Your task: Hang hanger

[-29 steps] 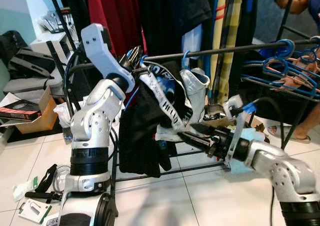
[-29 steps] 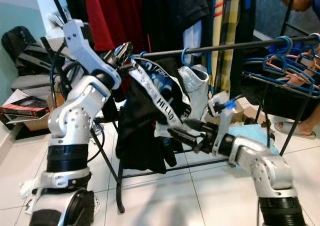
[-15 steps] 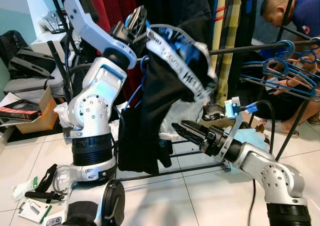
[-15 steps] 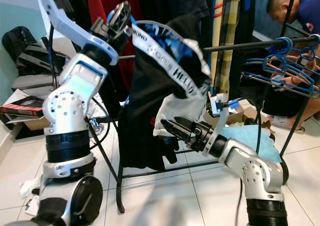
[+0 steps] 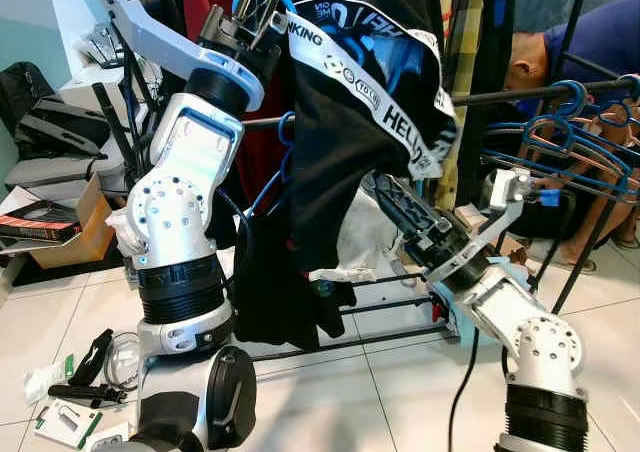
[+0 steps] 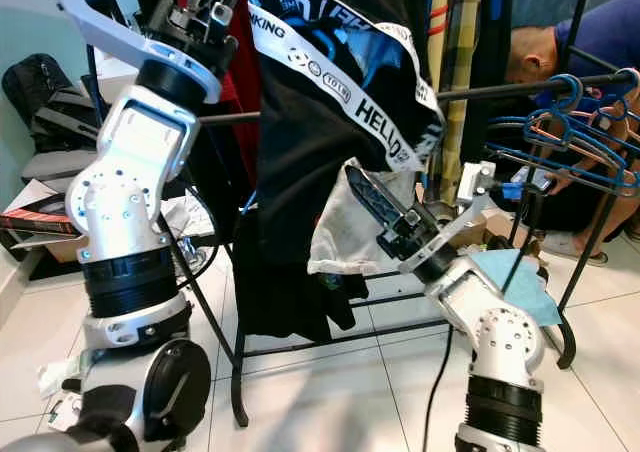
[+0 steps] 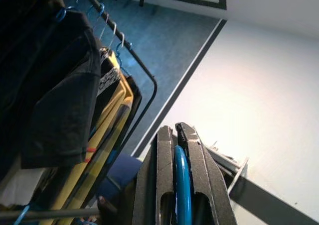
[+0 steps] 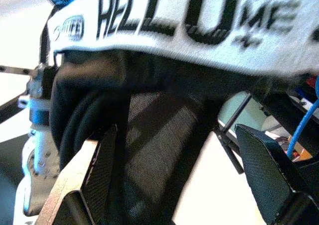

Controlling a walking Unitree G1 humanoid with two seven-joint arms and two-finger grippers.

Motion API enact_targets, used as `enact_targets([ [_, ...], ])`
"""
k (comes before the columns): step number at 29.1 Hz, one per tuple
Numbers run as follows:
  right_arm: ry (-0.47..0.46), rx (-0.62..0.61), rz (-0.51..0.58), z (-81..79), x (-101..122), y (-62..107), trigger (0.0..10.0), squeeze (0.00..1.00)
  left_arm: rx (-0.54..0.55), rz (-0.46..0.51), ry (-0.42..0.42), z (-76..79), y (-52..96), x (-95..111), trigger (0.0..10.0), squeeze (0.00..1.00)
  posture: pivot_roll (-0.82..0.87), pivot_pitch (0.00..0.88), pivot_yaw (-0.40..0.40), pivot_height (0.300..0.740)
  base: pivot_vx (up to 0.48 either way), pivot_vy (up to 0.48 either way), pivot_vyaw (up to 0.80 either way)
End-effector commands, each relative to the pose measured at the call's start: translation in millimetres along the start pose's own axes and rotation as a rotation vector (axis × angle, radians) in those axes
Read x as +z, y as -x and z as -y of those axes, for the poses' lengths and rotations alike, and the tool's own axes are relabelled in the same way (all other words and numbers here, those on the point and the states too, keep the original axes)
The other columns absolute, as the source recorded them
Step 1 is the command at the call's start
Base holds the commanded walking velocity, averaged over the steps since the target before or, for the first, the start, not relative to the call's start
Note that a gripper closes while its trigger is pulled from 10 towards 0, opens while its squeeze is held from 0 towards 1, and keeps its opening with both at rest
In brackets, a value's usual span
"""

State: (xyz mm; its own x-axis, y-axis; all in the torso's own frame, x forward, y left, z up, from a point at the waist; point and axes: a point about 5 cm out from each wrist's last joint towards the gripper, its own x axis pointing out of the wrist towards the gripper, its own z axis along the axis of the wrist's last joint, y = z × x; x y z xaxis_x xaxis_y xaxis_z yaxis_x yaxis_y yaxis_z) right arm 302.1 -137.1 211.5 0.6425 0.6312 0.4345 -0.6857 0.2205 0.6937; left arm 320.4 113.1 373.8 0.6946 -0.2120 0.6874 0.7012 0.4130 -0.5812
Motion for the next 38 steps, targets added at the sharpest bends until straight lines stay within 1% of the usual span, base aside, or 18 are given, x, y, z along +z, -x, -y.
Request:
enact_targets([
  [1, -0.037, -0.006, -0.013, 0.3, -7.1, -6.3, 10.0, 0.0, -0.041, 0.039, 0.039, 8.9, -2.6, 7.2, 10.0, 0.0, -0.08, 0.0, 0.061, 0.74, 0.0, 0.0, 0.0],
  [5, -0.05, -0.015, -0.023, 0.6, -11.4, -9.0, 10.0, 0.0, -0.056, 0.046, 0.055, 11.3, -2.4, 8.7, 10.0, 0.0, -0.08, 0.0, 0.062, 0.74, 0.0, 0.0, 0.0],
  [6, -0.062, -0.019, -0.03, 0.8, -14.6, -11.6, 8.2, 0.0, -0.076, 0.054, 0.07, 14.6, -1.8, 10.7, 10.0, 0.0, -0.08, 0.0, 0.06, 0.74, 0.0, 0.0, 0.0],
  [7, -0.073, -0.021, -0.031, 0.6, -15.9, -13.5, 4.4, 0.0, -0.09, 0.058, 0.081, 17.2, -1.4, 12.5, 10.0, 0.0, -0.08, 0.0, 0.058, 0.74, 0.0, 0.0, 0.0],
  [8, -0.073, -0.021, -0.031, 0.6, -15.9, -13.5, 4.4, 0.0, -0.09, 0.058, 0.081, 17.2, -1.4, 12.5, 10.0, 0.0, -0.08, 0.0, 0.058, 0.74, 0.0, 0.0, 0.0],
  [9, -0.079, -0.02, -0.03, 0.3, -16.2, -14.5, 3.5, 0.0, -0.099, 0.061, 0.091, 19.0, -1.0, 13.6, 10.0, 0.0, -0.08, 0.0, 0.058, 0.74, 0.0, 0.0, 0.0],
  [11, -0.079, -0.02, -0.03, 0.3, -16.2, -14.5, 3.5, 0.0, -0.099, 0.061, 0.091, 19.0, -1.0, 13.6, 10.0, 0.0, -0.08, 0.0, 0.058, 0.74, 0.0, 0.0, 0.0],
  [12, -0.08, -0.017, -0.028, 0.0, -15.9, -15.1, 0.0, 0.0, -0.102, 0.062, 0.094, 19.9, -0.7, 14.2, 10.0, 0.0, -0.08, 0.0, 0.058, 0.74, 0.0, 0.0, 0.0],
  [22, -0.073, 0.042, 0.01, -6.4, -6.9, -13.8, 0.0, 0.0, -0.097, 0.063, 0.117, 21.3, 2.1, 16.4, 10.0, 0.0, -0.08, 0.0, 0.056, 0.74, 0.0, 0.0, 0.0],
  [23, -0.049, 0.114, -0.009, -14.5, -6.5, -8.8, 1.5, 0.0, -0.093, 0.06, 0.119, 20.6, 2.9, 16.4, 10.0, 0.0, -0.08, 0.0, 0.057, 0.74, 0.0, 0.0, 0.0],
  [24, -0.02, 0.163, -0.036, -19.8, -8.2, -2.7, 10.0, 0.0, -0.09, 0.058, 0.123, 19.8, 3.6, 16.6, 10.0, 0.0, -0.08, 0.0, 0.057, 0.74, 0.0, 0.0, 0.0],
  [26, -0.02, 0.163, -0.036, -19.8, -8.2, -2.7, 10.0, 0.0, -0.09, 0.058, 0.123, 19.8, 3.6, 16.6, 10.0, 0.0, -0.08, 0.0, 0.057, 0.74, 0.0, 0.0, 0.0],
  [27, 0.001, 0.192, -0.053, -22.7, -9.0, 3.6, 10.0, 0.37, -0.088, 0.058, 0.128, 19.1, 4.1, 16.9, 10.0, 0.0, -0.08, 0.0, 0.056, 0.74, 0.0, 0.0, 0.0],
  [29, 0.001, 0.192, -0.053, -22.7, -9.0, 3.6, 10.0, 0.37, -0.088, 0.058, 0.128, 19.1, 4.1, 16.9, 10.0, 0.0, -0.08, 0.0, 0.056, 0.74, 0.0, 0.0, 0.0],
  [30, 0.016, 0.201, -0.066, -23.1, -8.9, 10.3, 10.0, 1.0, -0.088, 0.059, 0.132, 18.5, 4.6, 17.4, 10.0, 0.0, -0.08, 0.0, 0.056, 0.74, 0.0, 0.0, 0.0],
  [31, 0.016, 0.201, -0.066, -23.1, -8.9, 10.3, 10.0, 1.0, -0.088, 0.059, 0.132, 18.5, 4.6, 17.4, 10.0, 0.0, -0.08, 0.0, 0.056, 0.74, 0.0, 0.0, 0.0],
  [34, 0.001, 0.242, -0.086, -26.9, -7.1, 24.9, 10.0, 1.0, -0.094, 0.059, 0.145, 17.6, 5.8, 18.3, 10.0, 0.0, -0.08, 0.0, 0.058, 0.74, 0.0, 0.0, 0.0],
  [38, -0.026, 0.271, -0.077, -29.5, -5.1, 31.2, 10.0, 1.0, -0.109, 0.057, 0.166, 17.9, 6.5, 18.2, 10.0, 0.0, -0.08, 0.0, 0.058, 0.74, 0.0, 0.0, 0.0],
])
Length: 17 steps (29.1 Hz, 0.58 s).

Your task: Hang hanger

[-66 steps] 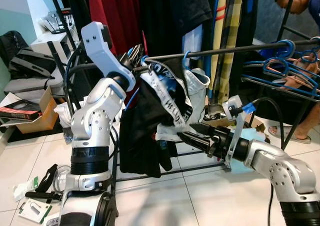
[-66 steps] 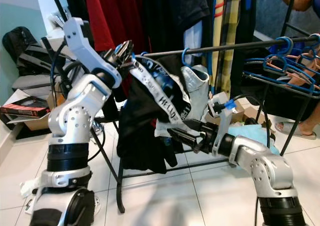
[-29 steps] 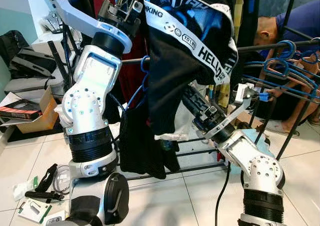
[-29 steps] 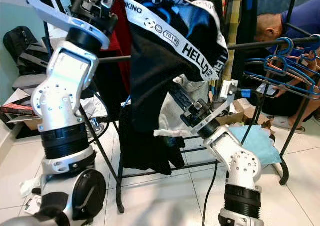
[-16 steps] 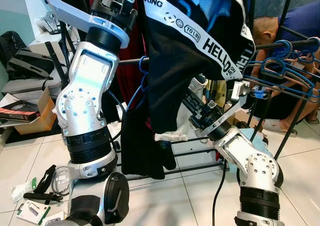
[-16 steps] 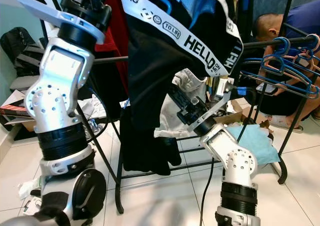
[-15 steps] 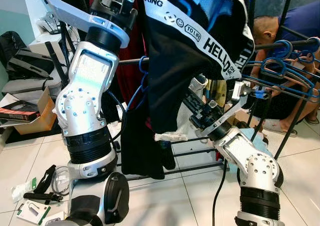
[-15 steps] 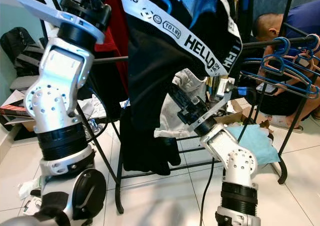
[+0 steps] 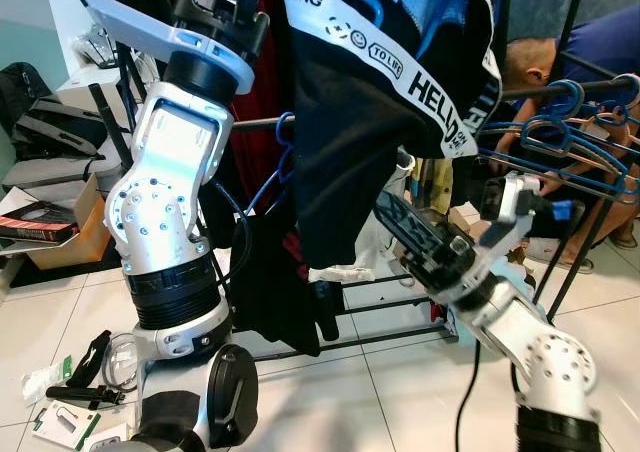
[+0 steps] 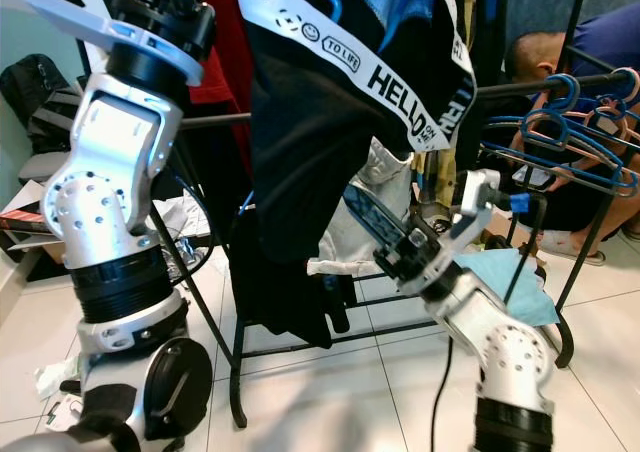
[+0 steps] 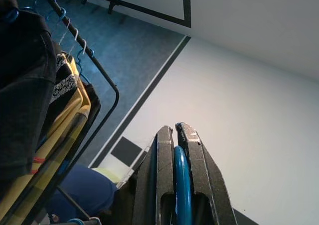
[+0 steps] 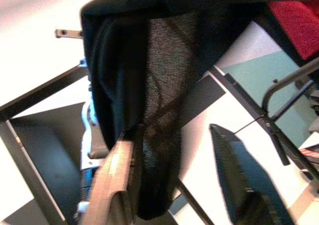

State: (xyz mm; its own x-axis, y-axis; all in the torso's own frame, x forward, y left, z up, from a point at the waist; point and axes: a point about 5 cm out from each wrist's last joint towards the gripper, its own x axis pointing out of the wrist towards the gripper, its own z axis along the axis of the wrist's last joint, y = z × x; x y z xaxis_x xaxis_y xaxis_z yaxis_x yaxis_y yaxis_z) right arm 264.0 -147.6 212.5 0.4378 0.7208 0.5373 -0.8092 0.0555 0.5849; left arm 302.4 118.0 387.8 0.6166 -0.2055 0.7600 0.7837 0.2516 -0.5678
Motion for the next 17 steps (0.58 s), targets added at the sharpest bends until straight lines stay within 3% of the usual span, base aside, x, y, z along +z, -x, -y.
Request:
enact_targets([
  [1, -0.016, 0.038, 0.004, -4.9, -0.4, -0.7, 10.0, 1.0, -0.012, 0.014, 0.012, 0.2, 2.4, 4.9, 10.0, 0.0, -0.08, 0.0, 0.058, 0.74, 0.0, 0.0, 0.0],
  [10, -0.044, 0.037, 0.075, -0.9, 5.2, -7.2, 10.0, 1.0, -0.062, -0.01, 0.07, 5.0, 3.9, 1.1, 10.0, 0.0, -0.07, 0.0, 0.056, 0.74, 0.0, 0.0, 0.0],
  [11, -0.042, 0.004, 0.067, 4.6, 4.6, -9.1, 10.0, 0.04, -0.082, -0.017, 0.087, 7.4, 4.8, -0.2, 10.0, 0.0, -0.07, 0.0, 0.053, 0.74, 0.0, 0.0, 0.0],
  [17, -0.04, -0.017, 0.047, 9.3, 4.3, -12.9, 10.0, 0.0, -0.118, -0.034, 0.125, 12.4, 7.4, -2.8, 10.0, 0.0, -0.07, 0.0, 0.052, 0.74, 0.0, 0.0, 0.0],
])
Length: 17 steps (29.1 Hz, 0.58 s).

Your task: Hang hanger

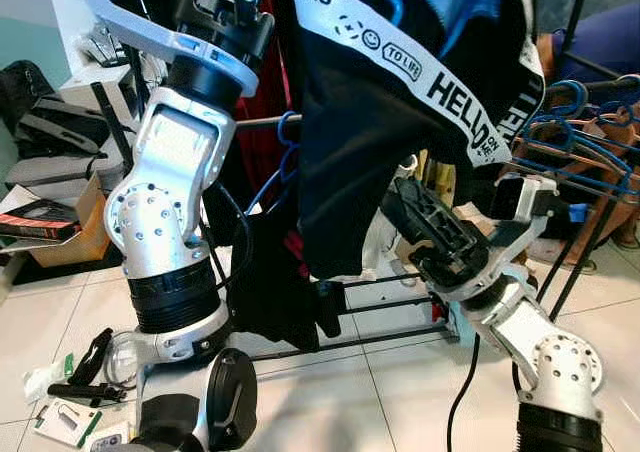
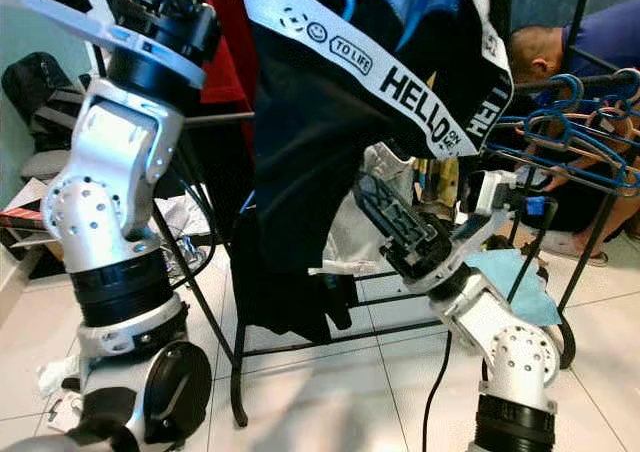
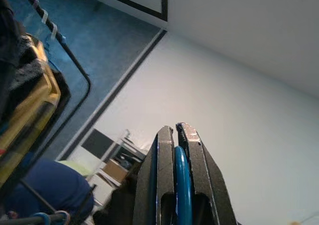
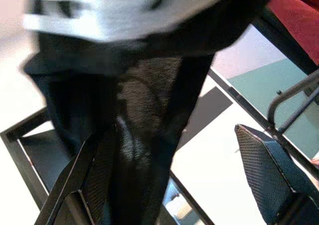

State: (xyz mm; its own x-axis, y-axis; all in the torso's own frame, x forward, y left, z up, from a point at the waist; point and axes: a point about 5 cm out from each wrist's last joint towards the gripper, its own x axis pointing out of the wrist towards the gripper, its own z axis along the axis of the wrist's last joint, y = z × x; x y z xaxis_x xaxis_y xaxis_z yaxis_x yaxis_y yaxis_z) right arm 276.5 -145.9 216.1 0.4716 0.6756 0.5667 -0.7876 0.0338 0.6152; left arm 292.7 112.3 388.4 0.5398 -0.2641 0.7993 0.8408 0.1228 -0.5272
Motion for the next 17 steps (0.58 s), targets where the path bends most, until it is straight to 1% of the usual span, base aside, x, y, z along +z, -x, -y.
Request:
enact_targets([
  [1, 0.003, 0.006, -0.027, 0.8, -2.3, -6.2, 10.0, 0.0, -0.036, -0.001, 0.028, 5.3, 4.0, -0.4, 10.0, 0.0, -0.07, 0.0, 0.052, 0.74, 0.0, 0.0, 0.0],
  [4, 0.003, 0.006, -0.027, 0.8, -2.3, -6.2, 10.0, 0.0, -0.036, -0.001, 0.028, 5.3, 4.0, -0.4, 10.0, 0.0, -0.07, 0.0, 0.052, 0.74, 0.0, 0.0, 0.0],
  [5, -0.001, 0.025, -0.034, -0.9, -2.7, -8.1, 10.0, 0.0, -0.042, -0.008, 0.037, 6.3, 5.3, -1.4, 10.0, 0.0, -0.07, 0.0, 0.052, 0.74, 0.0, 0.0, 0.0],
  [6, -0.004, 0.051, -0.042, -3.1, -3.4, -9.7, 9.1, 0.0, -0.044, -0.012, 0.051, 6.4, 7.8, -2.9, 10.0, 0.0, -0.07, 0.0, 0.054, 0.74, 0.0, 0.0, 0.0],
  [7, -0.004, 0.051, -0.042, -3.1, -3.4, -9.7, 9.1, 0.0, -0.044, -0.012, 0.051, 6.4, 7.8, -2.9, 10.0, 0.0, -0.07, 0.0, 0.054, 0.74, 0.0, 0.0, 0.0],
  [8, -0.007, 0.073, -0.046, -5.3, -3.9, -10.6, 6.5, 0.0, -0.043, -0.017, 0.056, 5.9, 10.2, -4.2, 10.0, 0.0, -0.07, 0.0, 0.054, 0.74, 0.0, 0.0, 0.0],
  [9, -0.007, 0.073, -0.046, -5.3, -3.9, -10.6, 6.5, 0.0, -0.043, -0.017, 0.056, 5.9, 10.2, -4.2, 10.0, 0.0, -0.07, 0.0, 0.054, 0.74, 0.0, 0.0, 0.0],
  [10, -0.011, 0.089, -0.049, -7.1, -4.1, -11.2, 5.0, 0.0, -0.041, -0.024, 0.055, 5.2, 12.1, -4.9, 10.0, 0.0, -0.07, 0.0, 0.054, 0.74, 0.0, 0.0, 0.0],
  [11, -0.011, 0.089, -0.049, -7.1, -4.1, -11.2, 5.0, 0.0, -0.041, -0.024, 0.055, 5.2, 12.1, -4.9, 10.0, 0.0, -0.07, 0.0, 0.054, 0.74, 0.0, 0.0, 0.0],
  [12, -0.013, 0.115, -0.05, -10.2, -4.1, -11.4, 2.2, 0.0, -0.036, -0.028, 0.057, 3.7, 14.3, -6.0, 10.0, 0.0, -0.07, 0.0, 0.054, 0.74, 0.0, 0.0, 0.0],
  [14, -0.013, 0.115, -0.05, -10.2, -4.1, -11.4, 2.2, 0.0, -0.036, -0.028, 0.057, 3.7, 14.3, -6.0, 10.0, 0.0, -0.07, 0.0, 0.054, 0.74, 0.0, 0.0, 0.0],
  [15, -0.016, 0.144, -0.052, -13.7, -3.7, -10.9, 0.0, 0.0, -0.029, -0.031, 0.059, 1.0, 16.9, -7.0, 10.0, 0.0, -0.07, 0.0, 0.054, 0.74, 0.0, 0.0, 0.0],
  [16, -0.016, 0.144, -0.052, -13.7, -3.7, -10.9, 0.0, 0.0, -0.029, -0.031, 0.059, 1.0, 16.9, -7.0, 10.0, 0.0, -0.07, 0.0, 0.054, 0.74, 0.0, 0.0, 0.0],
  [17, -0.018, 0.17, -0.051, -17.0, -3.1, -10.3, 0.0, 0.0, -0.023, -0.032, 0.062, -1.5, 19.2, -7.6, 10.0, 0.0, -0.07, 0.0, 0.059, 0.74, 0.0, 0.0, 0.0],
])
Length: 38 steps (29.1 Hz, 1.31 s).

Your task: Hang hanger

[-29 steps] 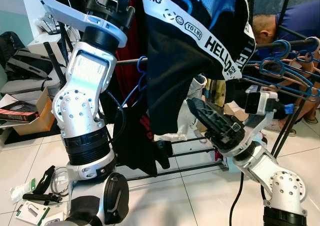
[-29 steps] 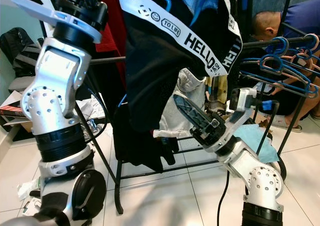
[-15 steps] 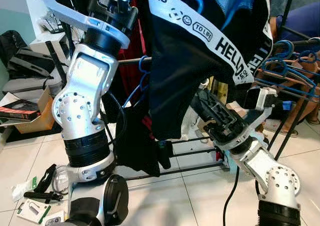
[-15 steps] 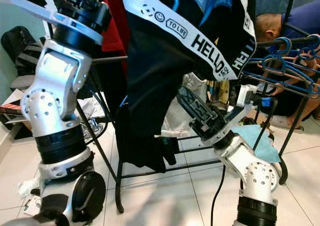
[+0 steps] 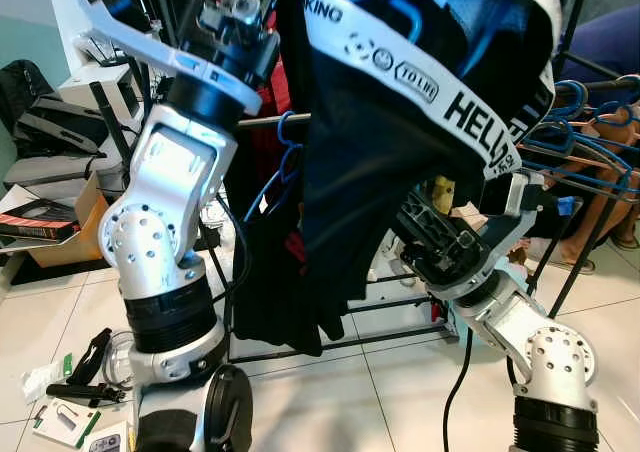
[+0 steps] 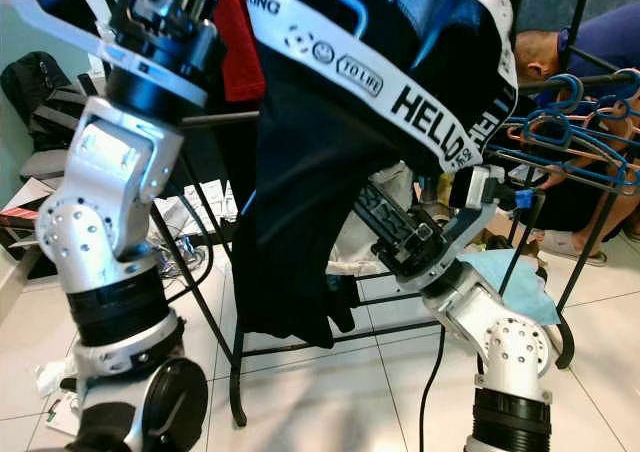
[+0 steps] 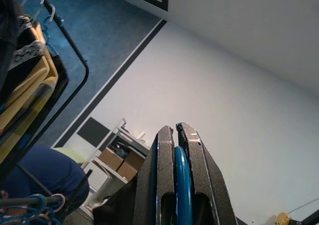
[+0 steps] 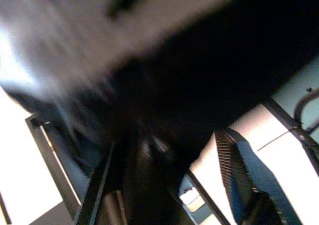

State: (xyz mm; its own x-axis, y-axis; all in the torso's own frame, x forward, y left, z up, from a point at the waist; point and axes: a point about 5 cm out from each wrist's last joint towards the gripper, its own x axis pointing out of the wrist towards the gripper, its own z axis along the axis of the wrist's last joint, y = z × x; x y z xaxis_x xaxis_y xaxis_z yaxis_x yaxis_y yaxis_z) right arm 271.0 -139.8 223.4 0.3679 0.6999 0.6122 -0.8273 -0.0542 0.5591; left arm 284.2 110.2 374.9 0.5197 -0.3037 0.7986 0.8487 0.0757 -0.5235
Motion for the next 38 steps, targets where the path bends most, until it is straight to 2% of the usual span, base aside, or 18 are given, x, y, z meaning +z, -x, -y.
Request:
enact_targets([
  [1, 0.001, 0.076, -0.015, -9.5, 0.4, -5.2, 0.0, 0.0, 0.001, 0.006, 0.024, -3.6, 6.4, -1.9, 10.0, 0.0, -0.07, 0.0, 0.06, 0.74, 0.0, 0.0, 0.0],
  [7, 0.021, 0.071, -0.013, -9.7, 1.6, -3.6, 0.0, 0.0, 0.01, 0.002, 0.03, -6.4, 9.0, -1.8, 10.0, 0.0, -0.07, 0.0, 0.061, 0.74, 0.0, 0.0, 0.0],
  [9, 0.036, 0.031, -0.015, -5.8, 1.4, -2.1, 0.0, 0.0, 0.016, 0.004, 0.024, -6.9, 8.7, -0.7, 10.0, 0.0, -0.07, 0.0, 0.06, 0.74, 0.0, 0.0, 0.0],
  [10, 0.049, -0.04, -0.019, 1.6, 0.9, 0.2, 0.0, 0.0, 0.023, 0.007, 0.005, -7.8, 7.8, 2.1, 10.0, 0.0, -0.07, 0.0, 0.06, 0.74, 0.0, 0.0, 0.0],
  [11, 0.049, -0.04, -0.019, 1.6, 0.9, 0.2, 0.0, 0.0, 0.023, 0.007, 0.005, -7.8, 7.8, 2.1, 10.0, 0.0, -0.07, 0.0, 0.06, 0.74, 0.0, 0.0, 0.0],
  [13, 0.075, -0.226, -0.044, 20.7, -0.8, 7.9, 0.0, 0.0, 0.035, 0.019, -0.063, -10.7, 5.8, 13.8, 10.0, 0.0, -0.07, 0.0, 0.056, 0.74, 0.0, 0.0, 0.0],
  [14, 0.075, -0.226, -0.044, 20.7, -0.8, 7.9, 0.0, 0.0, 0.035, 0.019, -0.063, -10.7, 5.8, 13.8, 10.0, 0.0, -0.07, 0.0, 0.056, 0.74, 0.0, 0.0, 0.0],
  [17, 0.11, -0.521, -0.184, 47.7, -11.1, 23.1, 0.0, 0.0, 0.069, 0.022, -0.222, -17.6, 5.4, 35.4, 10.0, 0.0, -0.08, 0.0, 0.058, 0.74, 0.0, 0.0, 0.0],
  [18, 0.11, -0.521, -0.184, 47.7, -11.1, 23.1, 0.0, 0.0, 0.069, 0.022, -0.222, -17.6, 5.4, 35.4, 10.0, 0.0, -0.08, 0.0, 0.058, 0.74, 0.0, 0.0, 0.0],
  [20, 0.088, -0.629, -0.283, 55.1, -22.0, 27.4, 0.0, 0.0, 0.104, -0.002, -0.351, -22.6, 0.9, 42.0, 10.0, 0.0, -0.08, 0.0, 0.058, 0.74, 0.0, 0.0, 0.0],
  [23, 0.073, -0.655, -0.307, 56.3, -25.4, 27.2, 0.0, 0.0, 0.12, -0.01, -0.401, -24.5, -0.9, 43.5, 10.0, 0.0, -0.08, 0.0, 0.058, 0.74, 0.0, 0.0, 0.0],
  [24, 0.071, -0.662, -0.343, 55.4, -30.1, 23.6, 0.0, 0.0, 0.147, -0.013, -0.46, -27.2, -2.2, 46.3, 10.0, 0.0, -0.08, 0.0, 0.058, 0.74, 0.0, 0.0, 0.0],
  [25, 0.071, -0.662, -0.343, 55.4, -30.1, 23.6, 0.0, 0.0, 0.147, -0.013, -0.46, -27.2, -2.2, 46.3, 10.0, 0.0, -0.08, 0.0, 0.058, 0.74, 0.0, 0.0, 0.0],
  [26, 0.08, -0.641, -0.389, 52.0, -36.0, 15.4, 0.0, 0.0, 0.186, -0.004, -0.519, -30.7, -1.7, 50.8, 10.0, 0.0, -0.08, 0.0, 0.057, 0.74, 0.0, 0.0, 0.0],
  [31, 0.081, -0.579, -0.461, 43.9, -51.0, -2.3, 0.0, 0.0, 0.254, 0.018, -0.59, -36.2, 0.9, 55.3, 10.0, 0.0, -0.07, 0.0, 0.048, 0.74, 0.0, 0.0, 0.0],
  [33, 0.068, -0.524, -0.511, 37.5, -66.0, -14.8, 0.0, 0.0, 0.293, 0.014, -0.644, -40.6, 4.1, 54.7, 10.0, 0.0, -0.07, 0.0, 0.044, 0.74, 0.0, 0.0, 0.0],
  [37, 0.071, -0.525, -0.549, 36.4, -72.3, -13.9, 0.0, 0.0, 0.305, -0.005, -0.718, -42.7, 5.7, 56.4, 10.0, 0.0, -0.07, 0.0, 0.042, 0.74, 0.0, 0.0, 0.0],
  [38, 0.095, -0.558, -0.57, 38.0, -70.2, -8.0, 0.0, 0.0, 0.31, -0.015, -0.773, -44.0, 6.3, 59.3, 10.0, 0.0, -0.07, 0.0, 0.043, 0.74, 0.0, 0.0, 0.0],
])
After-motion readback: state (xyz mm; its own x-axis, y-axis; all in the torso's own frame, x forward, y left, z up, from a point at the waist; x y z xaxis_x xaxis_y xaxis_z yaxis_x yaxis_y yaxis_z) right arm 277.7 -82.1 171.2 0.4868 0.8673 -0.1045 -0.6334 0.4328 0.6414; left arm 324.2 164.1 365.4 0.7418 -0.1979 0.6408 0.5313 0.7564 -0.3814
